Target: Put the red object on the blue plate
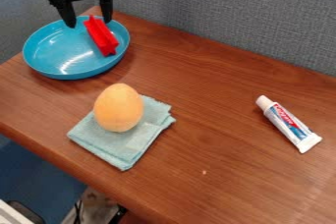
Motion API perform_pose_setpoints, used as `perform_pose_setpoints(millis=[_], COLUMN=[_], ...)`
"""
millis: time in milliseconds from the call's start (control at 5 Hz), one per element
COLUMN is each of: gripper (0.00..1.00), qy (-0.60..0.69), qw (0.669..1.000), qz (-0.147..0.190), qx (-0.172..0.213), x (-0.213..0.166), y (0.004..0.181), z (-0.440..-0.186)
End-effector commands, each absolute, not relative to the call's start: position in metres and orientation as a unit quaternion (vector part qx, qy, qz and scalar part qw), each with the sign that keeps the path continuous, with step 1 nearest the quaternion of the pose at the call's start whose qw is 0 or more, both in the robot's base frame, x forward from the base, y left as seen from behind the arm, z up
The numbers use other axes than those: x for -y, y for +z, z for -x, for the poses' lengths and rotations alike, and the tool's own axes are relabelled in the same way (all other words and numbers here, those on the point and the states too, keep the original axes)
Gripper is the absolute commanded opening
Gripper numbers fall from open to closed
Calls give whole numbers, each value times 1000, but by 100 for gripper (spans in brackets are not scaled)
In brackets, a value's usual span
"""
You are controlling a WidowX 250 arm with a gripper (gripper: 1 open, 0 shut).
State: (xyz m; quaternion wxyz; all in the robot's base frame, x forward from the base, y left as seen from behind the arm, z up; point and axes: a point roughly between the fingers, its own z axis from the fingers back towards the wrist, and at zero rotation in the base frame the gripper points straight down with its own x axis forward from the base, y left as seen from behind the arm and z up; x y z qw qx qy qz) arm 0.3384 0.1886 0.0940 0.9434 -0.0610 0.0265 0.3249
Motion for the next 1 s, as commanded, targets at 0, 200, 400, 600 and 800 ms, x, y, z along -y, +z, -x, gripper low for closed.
perform_pose_setpoints(millis=[0, 200, 400, 600, 800], gripper=[100, 100, 100, 100, 100], qy=[363, 379, 393, 400, 406], qw=[930, 923, 918, 914, 911], qz=[61, 60, 60, 63, 64], qx=[12, 13, 13, 17, 23], x=[-205, -208, -210, -209, -206], y=[112, 109, 105, 105, 105], z=[-349, -355, -361, -365, -370])
